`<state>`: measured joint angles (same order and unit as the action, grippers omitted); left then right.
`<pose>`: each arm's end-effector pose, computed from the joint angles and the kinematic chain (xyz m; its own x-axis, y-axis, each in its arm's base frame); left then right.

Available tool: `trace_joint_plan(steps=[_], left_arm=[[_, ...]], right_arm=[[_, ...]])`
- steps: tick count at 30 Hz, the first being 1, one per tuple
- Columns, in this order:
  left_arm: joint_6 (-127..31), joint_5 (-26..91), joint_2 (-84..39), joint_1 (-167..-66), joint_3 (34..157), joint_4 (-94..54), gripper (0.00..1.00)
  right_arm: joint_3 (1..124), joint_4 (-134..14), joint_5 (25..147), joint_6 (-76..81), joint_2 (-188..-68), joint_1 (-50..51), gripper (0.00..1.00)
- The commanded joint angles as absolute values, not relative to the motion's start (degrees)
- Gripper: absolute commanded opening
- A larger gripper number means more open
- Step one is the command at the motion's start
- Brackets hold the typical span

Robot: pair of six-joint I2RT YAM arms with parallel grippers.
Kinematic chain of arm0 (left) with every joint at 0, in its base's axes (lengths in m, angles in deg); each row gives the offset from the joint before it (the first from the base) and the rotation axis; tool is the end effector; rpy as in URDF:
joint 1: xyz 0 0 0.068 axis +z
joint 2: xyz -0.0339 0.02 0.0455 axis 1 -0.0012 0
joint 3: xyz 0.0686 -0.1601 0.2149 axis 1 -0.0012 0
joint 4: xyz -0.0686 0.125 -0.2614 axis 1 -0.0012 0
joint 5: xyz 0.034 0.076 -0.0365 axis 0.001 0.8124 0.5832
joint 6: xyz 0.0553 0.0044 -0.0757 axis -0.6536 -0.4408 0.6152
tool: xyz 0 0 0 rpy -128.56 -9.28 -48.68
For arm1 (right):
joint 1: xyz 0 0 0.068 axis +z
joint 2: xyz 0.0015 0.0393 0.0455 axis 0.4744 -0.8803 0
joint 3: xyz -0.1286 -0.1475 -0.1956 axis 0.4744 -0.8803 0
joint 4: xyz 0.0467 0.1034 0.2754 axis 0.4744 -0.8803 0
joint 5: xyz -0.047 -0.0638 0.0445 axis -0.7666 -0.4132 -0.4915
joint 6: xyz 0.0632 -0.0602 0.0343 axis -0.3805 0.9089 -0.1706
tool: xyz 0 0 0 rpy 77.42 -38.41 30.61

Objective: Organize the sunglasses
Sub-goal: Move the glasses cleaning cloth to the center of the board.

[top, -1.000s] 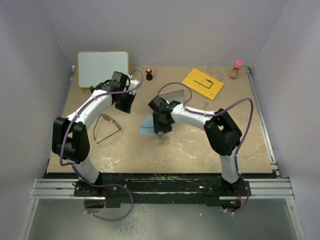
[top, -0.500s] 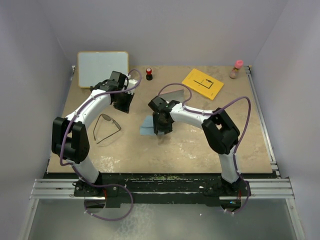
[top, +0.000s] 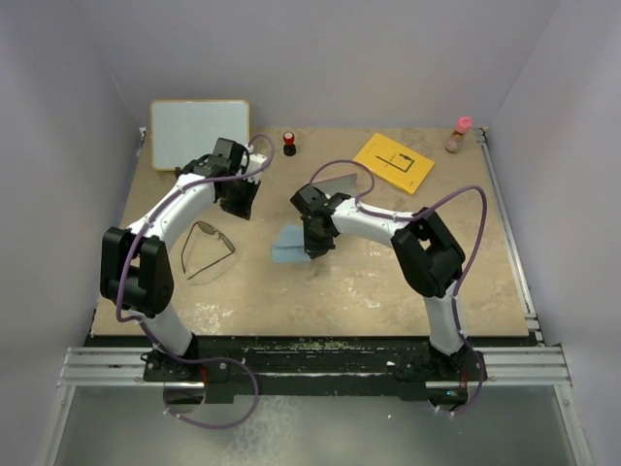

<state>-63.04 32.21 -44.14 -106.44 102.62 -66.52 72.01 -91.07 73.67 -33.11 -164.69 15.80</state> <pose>0.3953 -0.1303 0.2093 -0.8264 0.3085 -0.4710 0.3989 0.9112 -0.1031 0.3530 0.3320 0.1050 -0.9268 0.0348 -0.3739 -0.0577 0.9707 0.2332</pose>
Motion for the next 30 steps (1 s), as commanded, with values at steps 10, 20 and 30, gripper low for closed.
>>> trace_joint_plan(steps=[10, 20, 30], left_arm=[[-63.0, 30.1, -42.1, -106.1, 105.4, -66.5, 0.04], [-65.7, 29.2, -42.5, -107.9, 105.9, -65.0, 0.06], [-70.5, 26.5, -43.7, -116.0, 105.9, -61.2, 0.17]], right_arm=[[66.0, -110.2, 61.8, -29.0, -153.6, 15.6, 0.00], [56.8, -109.6, 65.3, -26.3, -150.9, 12.4, 0.00], [56.3, -107.5, 64.9, -26.6, -154.0, 9.8, 0.00]])
